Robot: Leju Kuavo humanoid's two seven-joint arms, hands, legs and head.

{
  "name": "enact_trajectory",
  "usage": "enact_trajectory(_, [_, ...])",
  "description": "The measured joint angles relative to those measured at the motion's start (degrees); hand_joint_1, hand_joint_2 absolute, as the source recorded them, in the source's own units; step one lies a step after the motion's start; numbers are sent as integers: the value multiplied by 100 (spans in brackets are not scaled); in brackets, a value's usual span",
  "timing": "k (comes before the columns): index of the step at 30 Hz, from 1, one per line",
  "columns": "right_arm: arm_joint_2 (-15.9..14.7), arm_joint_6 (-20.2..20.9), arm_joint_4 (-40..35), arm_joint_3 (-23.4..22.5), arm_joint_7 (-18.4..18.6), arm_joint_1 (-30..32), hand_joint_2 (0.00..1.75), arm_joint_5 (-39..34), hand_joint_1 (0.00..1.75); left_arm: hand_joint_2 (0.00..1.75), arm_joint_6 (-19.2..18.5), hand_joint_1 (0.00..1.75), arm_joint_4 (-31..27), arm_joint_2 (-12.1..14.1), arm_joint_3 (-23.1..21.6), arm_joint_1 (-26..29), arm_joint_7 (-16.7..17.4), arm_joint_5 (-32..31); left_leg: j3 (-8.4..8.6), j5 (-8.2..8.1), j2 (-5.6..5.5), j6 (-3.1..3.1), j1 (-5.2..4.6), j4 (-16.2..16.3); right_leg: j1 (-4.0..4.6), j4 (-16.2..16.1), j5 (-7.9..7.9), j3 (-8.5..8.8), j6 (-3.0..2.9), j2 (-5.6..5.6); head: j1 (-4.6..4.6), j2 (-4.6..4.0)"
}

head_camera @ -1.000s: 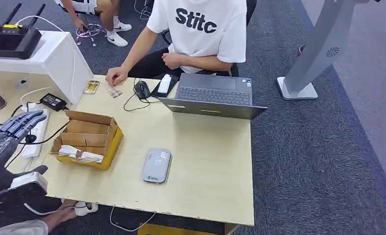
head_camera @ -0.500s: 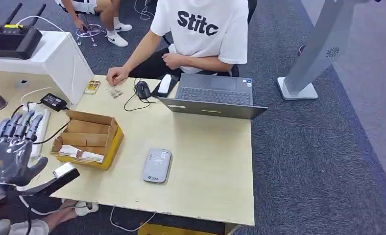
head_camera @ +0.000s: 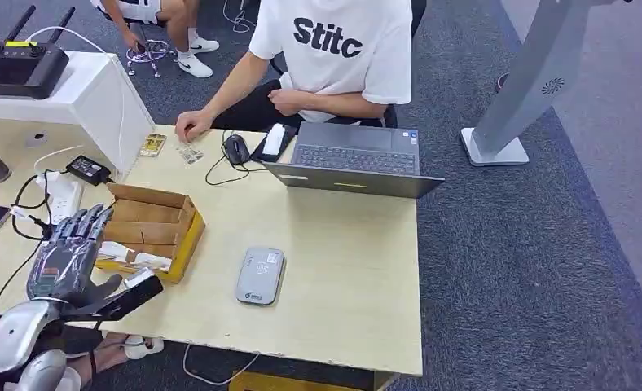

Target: Pass the card to the sensor for recognition and then transmit it.

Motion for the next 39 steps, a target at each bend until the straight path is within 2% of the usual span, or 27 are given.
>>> enact_trajectory(5, [-11, 18, 9, 59, 24, -13, 175, 9, 0, 175, -440, 0, 212, 22, -31, -149, -232, 565, 0, 0, 1, 0, 1, 0, 1, 0, 1, 0, -2, 1, 0, 0])
enact_trajectory(11, [-35, 35, 11, 162, 61, -27, 175, 9, 0, 175, -752, 0, 437, 137, -68, -289, -240, 920, 0, 1, 3, -1, 1, 0, 1, 0, 1, 0, -2, 3, 2, 0])
enact_trajectory(17, [-48, 42, 11, 236, 96, -30, 175, 9, 0, 175, -820, 0, 590, 308, -148, -370, -243, 1002, 0, 1, 3, -2, 1, 0, 1, 0, 1, -2, -2, 3, 2, 0])
enact_trajectory(22, [-48, 42, 11, 288, 96, -36, 175, 7, 0, 175, -577, 0, 750, 317, -260, -505, -221, 664, 0, 2, 2, -2, 1, 0, 1, 0, 2, 1, -2, 2, 2, 0])
enact_trajectory(24, [-48, 42, 13, 312, 96, -38, 175, 2, 0, 175, -281, 0, 828, 313, -354, -543, -205, 290, 0, 2, 2, -2, 0, 0, 1, 0, 2, 0, -2, 3, 2, 0])
enact_trajectory(30, [-44, -15, 11, 400, 85, -46, 175, -33, 0, 175, 199, 0, 1122, 194, -483, -581, -468, 35, 0, 2, 2, -2, 0, 0, 0, 0, 2, 0, -2, 3, 2, 0])
enact_trajectory(33, [-44, -2, 11, 437, 90, -51, 175, -31, 0, 175, 310, 2, 1259, 120, -538, -582, -608, -49, 0, 2, 2, -2, 1, 0, 1, 0, 2, -2, -2, 3, 0, 0])
enact_trajectory(37, [-50, 22, 13, 483, 96, -59, 175, -28, 0, 175, 334, 19, 1397, 22, -594, -624, -721, -91, 0, 2, 2, -2, 1, 0, 1, 0, 2, -2, -2, 3, 2, 0])
enact_trajectory(39, [-52, 24, 13, 518, 96, -62, 175, -28, 0, 175, 321, 51, 1439, -9, -640, -639, -765, -87, 0, 2, 2, -2, 1, 0, 1, 0, 2, -2, -2, 4, 2, 0])
